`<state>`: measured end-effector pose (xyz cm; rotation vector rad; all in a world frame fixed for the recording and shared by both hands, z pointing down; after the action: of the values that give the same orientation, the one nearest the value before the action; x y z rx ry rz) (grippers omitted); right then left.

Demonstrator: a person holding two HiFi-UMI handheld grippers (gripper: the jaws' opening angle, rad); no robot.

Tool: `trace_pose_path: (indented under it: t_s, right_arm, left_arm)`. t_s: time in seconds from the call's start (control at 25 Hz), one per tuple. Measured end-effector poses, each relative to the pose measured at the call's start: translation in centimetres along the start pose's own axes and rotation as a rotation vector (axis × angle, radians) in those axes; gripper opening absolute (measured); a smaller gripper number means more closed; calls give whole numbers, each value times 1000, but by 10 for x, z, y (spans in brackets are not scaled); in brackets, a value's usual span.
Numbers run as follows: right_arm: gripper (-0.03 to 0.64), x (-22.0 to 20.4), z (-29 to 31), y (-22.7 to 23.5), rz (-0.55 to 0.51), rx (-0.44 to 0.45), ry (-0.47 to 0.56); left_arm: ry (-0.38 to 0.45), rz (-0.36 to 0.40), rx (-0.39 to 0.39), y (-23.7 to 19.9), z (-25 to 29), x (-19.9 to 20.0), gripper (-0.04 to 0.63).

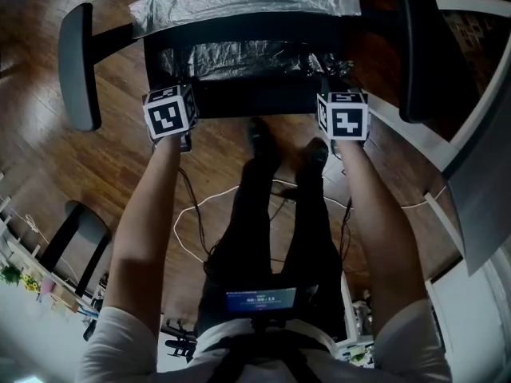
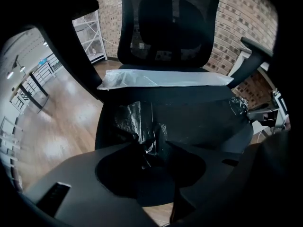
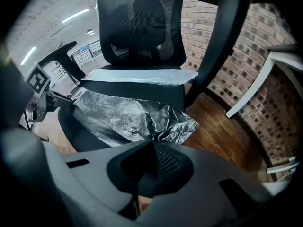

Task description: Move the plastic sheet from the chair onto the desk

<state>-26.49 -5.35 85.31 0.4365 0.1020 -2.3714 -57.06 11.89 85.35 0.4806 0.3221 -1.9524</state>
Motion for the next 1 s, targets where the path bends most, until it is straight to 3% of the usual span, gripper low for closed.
trace_pose_path:
  t_s: [0.12,0.16,0.48,0.76,1.0]
  right_arm:
    - [3,0,0,-6,-19,18,1]
    - [3,-1,0,-7,-25,16,-1]
    - [3,-2,-11,-8,-43,17,16]
    - [2,6,-27,-13,-67,25,70]
    - [2,8,-54,-12,-70,28,105]
  left_arm:
    - [19,-81,-54,7,0,5,24]
    - [25,-112,-70,9,0,6,2]
    - [54,-101,-129,16,-17,-3,0]
    - [89,-176,-165,22,-35,-5,0]
    - [124,-172,-197,31,-65,5,0]
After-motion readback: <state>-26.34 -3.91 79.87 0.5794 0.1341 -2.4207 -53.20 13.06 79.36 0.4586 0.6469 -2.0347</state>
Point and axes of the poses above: the fingertips, and each gripper's own axes: z forward along the fingers, y to its right, x out of its top, the point moved 2 cm from there along -z, backward along the fingers, and after that the axes turned 2 degrees about z, right-handed, at the moved point
